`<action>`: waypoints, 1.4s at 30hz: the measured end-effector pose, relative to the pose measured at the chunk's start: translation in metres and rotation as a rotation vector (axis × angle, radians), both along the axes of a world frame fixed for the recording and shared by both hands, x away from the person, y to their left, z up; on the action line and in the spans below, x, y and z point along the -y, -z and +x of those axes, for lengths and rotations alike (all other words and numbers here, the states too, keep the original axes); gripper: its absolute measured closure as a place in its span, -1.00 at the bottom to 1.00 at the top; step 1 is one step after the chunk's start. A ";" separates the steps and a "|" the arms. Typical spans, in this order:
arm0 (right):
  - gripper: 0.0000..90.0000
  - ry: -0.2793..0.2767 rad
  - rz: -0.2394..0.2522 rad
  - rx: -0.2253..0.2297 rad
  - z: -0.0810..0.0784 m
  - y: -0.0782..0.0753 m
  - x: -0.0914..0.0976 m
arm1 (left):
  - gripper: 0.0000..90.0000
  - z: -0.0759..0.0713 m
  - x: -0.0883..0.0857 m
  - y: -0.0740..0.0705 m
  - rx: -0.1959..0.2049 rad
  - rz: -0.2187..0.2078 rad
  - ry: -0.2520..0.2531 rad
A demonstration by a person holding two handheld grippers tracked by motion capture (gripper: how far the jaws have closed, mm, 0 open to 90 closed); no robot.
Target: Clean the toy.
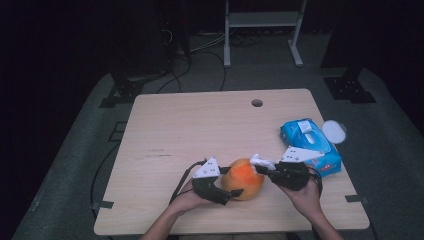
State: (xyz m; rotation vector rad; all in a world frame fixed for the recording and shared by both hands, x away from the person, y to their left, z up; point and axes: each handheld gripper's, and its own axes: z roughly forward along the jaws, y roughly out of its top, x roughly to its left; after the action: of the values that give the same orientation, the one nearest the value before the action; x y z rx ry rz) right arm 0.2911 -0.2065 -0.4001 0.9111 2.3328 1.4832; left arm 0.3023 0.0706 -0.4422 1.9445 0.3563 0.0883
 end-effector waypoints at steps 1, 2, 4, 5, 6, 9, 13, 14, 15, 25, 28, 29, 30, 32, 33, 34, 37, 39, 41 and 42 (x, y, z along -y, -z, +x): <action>0.85 -0.001 -0.002 -0.004 0.000 0.001 0.000 | -0.56 0.000 0.000 -0.001 -0.001 -0.002 0.001; 0.85 -0.006 0.006 -0.011 0.000 0.001 0.001 | -0.53 0.001 -0.001 -0.001 0.005 0.001 -0.009; 0.85 -0.011 0.008 -0.002 -0.002 -0.001 -0.001 | -0.40 0.002 -0.001 -0.001 0.012 0.008 -0.034; 0.85 -0.020 0.008 0.007 -0.004 -0.002 -0.004 | -0.35 0.002 -0.001 -0.001 0.014 0.009 -0.055; 0.85 -0.034 0.013 0.009 -0.007 -0.005 -0.008 | -0.33 0.001 -0.001 -0.001 0.012 0.009 -0.063; 0.84 -0.088 0.033 0.022 -0.012 -0.009 -0.019 | -0.32 -0.002 0.000 0.000 0.016 0.011 -0.070; 0.85 -0.080 -0.002 0.054 -0.011 -0.013 -0.020 | -0.34 -0.003 -0.001 0.001 0.015 0.009 -0.035; 0.85 -0.072 0.002 0.041 -0.009 -0.012 -0.017 | -0.35 -0.004 -0.001 0.001 0.016 0.003 -0.016; 0.85 -0.066 -0.003 0.038 -0.007 -0.009 -0.015 | -0.37 -0.004 -0.002 0.002 0.016 0.001 -0.002; 0.85 -0.136 0.023 0.027 -0.017 -0.012 -0.022 | -0.39 -0.006 0.006 0.001 0.038 -0.001 -0.031; 0.84 -0.169 0.031 0.031 -0.020 -0.015 -0.030 | -0.36 -0.011 0.010 0.001 0.067 0.022 -0.032; 0.84 -0.168 0.003 0.045 -0.020 -0.016 -0.032 | -0.36 -0.011 0.009 0.001 0.068 0.027 -0.030; 0.84 -0.166 -0.003 0.050 -0.020 -0.016 -0.032 | -0.35 -0.011 0.008 0.001 0.061 0.021 -0.029; 0.84 -0.141 0.004 0.038 -0.015 -0.015 -0.024 | -0.35 -0.010 0.006 0.002 0.061 0.014 -0.015; 0.84 -0.111 -0.010 0.043 -0.012 -0.013 -0.019 | -0.36 -0.010 0.006 0.002 0.061 0.011 -0.011; 0.84 -0.096 -0.010 0.042 -0.010 -0.012 -0.015 | -0.36 -0.010 0.006 0.003 0.066 0.015 -0.005; 0.85 -0.063 0.005 0.012 -0.006 -0.008 -0.003 | -0.37 -0.011 0.008 0.003 0.071 0.015 -0.006; 0.85 -0.074 0.008 0.009 -0.009 -0.009 -0.005 | -0.38 -0.012 0.011 0.003 0.080 0.021 -0.004; 0.84 -0.107 0.011 0.018 -0.015 -0.012 -0.014 | -0.39 -0.015 0.012 0.004 0.098 0.034 0.004; 0.84 -0.130 0.028 0.009 -0.017 -0.013 -0.018 | -0.39 -0.016 0.014 0.004 0.114 0.037 0.011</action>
State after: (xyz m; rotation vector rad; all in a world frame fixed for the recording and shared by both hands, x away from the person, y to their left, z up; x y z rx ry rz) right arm 0.2739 -0.1881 -0.3872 0.7700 2.4119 1.5690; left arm 0.2859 0.0569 -0.4462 1.9680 0.2695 0.1992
